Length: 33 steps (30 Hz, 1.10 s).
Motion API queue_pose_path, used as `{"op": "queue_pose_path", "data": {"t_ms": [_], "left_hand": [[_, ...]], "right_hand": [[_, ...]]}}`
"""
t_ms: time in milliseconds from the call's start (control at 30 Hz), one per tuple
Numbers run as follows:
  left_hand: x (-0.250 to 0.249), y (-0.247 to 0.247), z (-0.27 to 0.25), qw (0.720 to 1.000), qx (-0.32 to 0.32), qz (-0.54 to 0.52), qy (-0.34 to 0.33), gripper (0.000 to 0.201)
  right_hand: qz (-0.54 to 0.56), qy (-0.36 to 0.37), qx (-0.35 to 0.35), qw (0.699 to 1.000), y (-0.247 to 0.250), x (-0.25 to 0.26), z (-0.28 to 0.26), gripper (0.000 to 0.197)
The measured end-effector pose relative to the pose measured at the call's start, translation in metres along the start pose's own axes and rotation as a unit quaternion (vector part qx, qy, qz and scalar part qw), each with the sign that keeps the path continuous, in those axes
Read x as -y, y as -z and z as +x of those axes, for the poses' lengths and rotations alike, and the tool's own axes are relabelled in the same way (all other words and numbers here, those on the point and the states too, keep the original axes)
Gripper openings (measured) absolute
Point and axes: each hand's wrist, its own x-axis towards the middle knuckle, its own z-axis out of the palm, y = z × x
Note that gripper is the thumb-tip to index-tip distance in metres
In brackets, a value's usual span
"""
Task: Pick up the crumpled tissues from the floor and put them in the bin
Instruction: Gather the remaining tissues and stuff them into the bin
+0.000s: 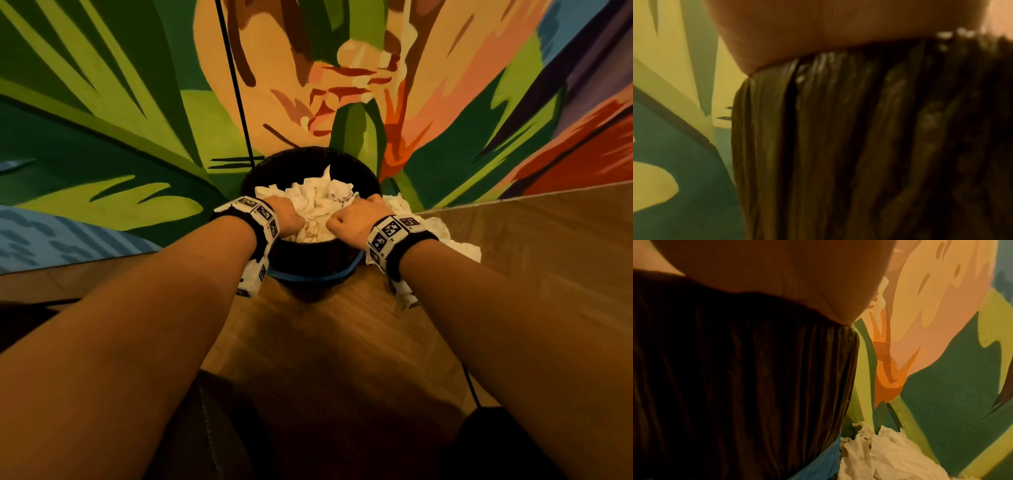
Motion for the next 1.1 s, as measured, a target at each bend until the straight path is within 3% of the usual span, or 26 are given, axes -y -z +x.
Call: {"op": "queue_pose_path", "data": {"t_ms": [133, 267, 433, 500, 600, 700, 867, 967, 1100], "left_hand": [[-0.003, 0.002, -0.003, 0.998, 0.022, 0.047, 0.022, 0.052], [0.0, 0.012, -0.006, 0.995, -0.001, 0.088, 0.05, 0.052], [0.003, 0.035, -0.014, 0.998, -0.046, 0.021, 0.023, 0.049], [0.004, 0.045, -0.017, 0.995, -0.092, -0.026, 0.009, 0.048], [0.002, 0.054, -0.022, 0.969, -0.213, -0.128, -0.005, 0.039], [-0.013, 0.056, -0.026, 0.932, -0.296, -0.204, -0.048, 0.034], [-0.069, 0.054, -0.031, 0.896, -0.339, -0.223, -0.179, 0.027], [-0.117, 0.04, -0.028, 0.883, -0.318, -0.211, -0.272, 0.023], [-0.17, 0.004, -0.015, 0.891, -0.237, -0.179, -0.343, 0.024]], "right_hand": [[0.039, -0.005, -0.018, 0.999, -0.004, -0.003, -0.001, 0.038], [0.109, -0.022, -0.062, 0.992, -0.006, -0.009, -0.004, 0.036], [0.205, -0.009, -0.157, 0.966, 0.01, -0.012, -0.017, 0.05], [0.245, -0.002, -0.19, 0.951, 0.018, -0.016, -0.024, 0.057], [0.299, -0.002, -0.233, 0.925, 0.025, -0.024, -0.034, 0.063], [0.354, -0.049, -0.266, 0.895, 0.027, -0.04, -0.04, 0.065], [0.403, -0.168, -0.307, 0.846, 0.014, -0.09, -0.047, 0.054], [0.397, -0.22, -0.31, 0.835, -0.009, -0.121, -0.057, 0.049], [0.364, -0.273, -0.25, 0.855, -0.05, -0.154, -0.076, 0.039]]}}
